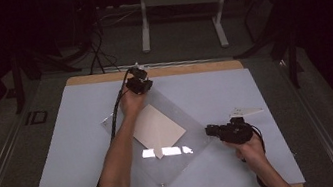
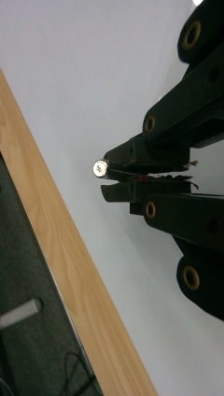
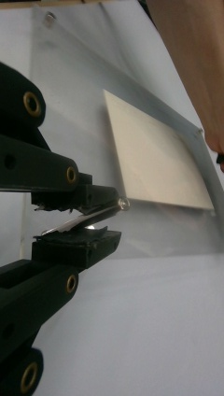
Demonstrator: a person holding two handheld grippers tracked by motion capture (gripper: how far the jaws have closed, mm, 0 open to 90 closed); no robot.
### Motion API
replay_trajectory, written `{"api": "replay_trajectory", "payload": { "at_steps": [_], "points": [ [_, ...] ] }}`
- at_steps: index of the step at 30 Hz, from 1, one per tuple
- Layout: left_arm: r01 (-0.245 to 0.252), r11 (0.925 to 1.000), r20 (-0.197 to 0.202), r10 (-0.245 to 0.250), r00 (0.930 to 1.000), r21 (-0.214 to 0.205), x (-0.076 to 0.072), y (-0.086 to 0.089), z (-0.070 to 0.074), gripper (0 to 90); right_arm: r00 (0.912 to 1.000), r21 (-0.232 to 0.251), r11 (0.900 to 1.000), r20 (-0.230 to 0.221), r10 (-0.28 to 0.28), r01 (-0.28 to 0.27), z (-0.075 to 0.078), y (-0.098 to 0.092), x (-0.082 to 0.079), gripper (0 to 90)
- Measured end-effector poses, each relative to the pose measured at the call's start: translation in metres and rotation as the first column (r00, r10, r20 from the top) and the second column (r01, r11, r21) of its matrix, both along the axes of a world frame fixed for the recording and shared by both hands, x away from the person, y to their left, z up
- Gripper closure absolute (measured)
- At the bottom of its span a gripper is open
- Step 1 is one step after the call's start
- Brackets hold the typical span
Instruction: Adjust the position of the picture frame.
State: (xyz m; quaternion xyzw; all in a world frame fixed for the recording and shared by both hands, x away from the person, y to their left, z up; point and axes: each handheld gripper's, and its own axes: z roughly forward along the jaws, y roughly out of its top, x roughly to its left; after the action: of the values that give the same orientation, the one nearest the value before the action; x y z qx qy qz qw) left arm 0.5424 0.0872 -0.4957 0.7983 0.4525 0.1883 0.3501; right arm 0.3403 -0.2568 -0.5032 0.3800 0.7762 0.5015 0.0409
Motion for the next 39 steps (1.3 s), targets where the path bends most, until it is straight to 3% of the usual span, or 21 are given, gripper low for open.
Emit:
{"api": "replay_trajectory", "payload": {
  "at_steps": [3, 5, 14, 20, 24, 25, 32, 33, 34, 39],
  "points": [
    [0.001, 0.9996, -0.04, -0.002, 0.9992, -0.029, -0.008, 0.027, 0.006, 85.7, 0.9998, 0.044, 0.999, -0.017, 0.01, -0.009, 0.001, -0.002, 0.012, 77.8],
    [0.001, 0.9999, -0.052, -0.001, 0.9986, -0.013, -0.015, 0.042, 0.01, 85.6, 0.9998, 0.055, 0.9984, -0.019, -0.006, 0.007, 0.002, -0.003, 0.021, 77.6],
    [0.006, 1.0, -0.053, -0.006, 0.9986, -0.004, -0.052, 0.082, 0.025, 85.3, 0.9957, 0.055, 0.9952, -0.05, -0.078, 0.08, 0.004, -0.004, 0.071, 77.9],
    [0.018, 0.9998, -0.051, -0.018, 0.9986, 0.002, -0.079, 0.085, 0.026, 85.2, 0.9903, 0.038, 0.9922, -0.076, -0.116, 0.119, 0.004, -0.009, 0.098, 78.2],
    [0.02, 0.9998, -0.053, -0.02, 0.9984, -0.009, -0.086, 0.085, 0.022, 85.2, 0.9886, 0.02, 0.9914, -0.08, -0.128, 0.13, 0.006, -0.011, 0.109, 78.4],
    [0.012, 0.9997, -0.062, -0.014, 0.998, -0.023, -0.092, 0.085, 0.015, 85.2, 0.9884, 0.005, 0.9917, -0.082, -0.128, 0.129, 0.006, -0.011, 0.114, 78.4],
    [-0.021, 0.9995, -0.109, 0.018, 0.9939, -0.026, -0.093, 0.086, -0.017, 85.0, 0.9862, -0.055, 0.9906, -0.103, -0.13, 0.125, -0.005, -0.004, 0.126, 78.4],
    [-0.034, 0.9978, -0.097, 0.028, 0.9949, -0.057, -0.094, 0.088, -0.019, 85.0, 0.9856, -0.055, 0.9907, -0.109, -0.13, 0.124, -0.008, -0.003, 0.126, 78.3],
    [-0.038, 0.9975, -0.092, 0.032, 0.9952, -0.06, -0.095, 0.088, -0.02, 84.9, 0.9851, -0.048, 0.9904, -0.108, -0.134, 0.129, -0.008, -0.003, 0.127, 78.4],
    [-0.041, 0.9979, -0.085, 0.036, 0.9957, -0.051, -0.096, 0.087, -0.02, 84.8, 0.9853, -0.06, 0.9893, -0.1, -0.139, 0.133, -0.008, -0.002, 0.126, 78.5]
  ]
}}
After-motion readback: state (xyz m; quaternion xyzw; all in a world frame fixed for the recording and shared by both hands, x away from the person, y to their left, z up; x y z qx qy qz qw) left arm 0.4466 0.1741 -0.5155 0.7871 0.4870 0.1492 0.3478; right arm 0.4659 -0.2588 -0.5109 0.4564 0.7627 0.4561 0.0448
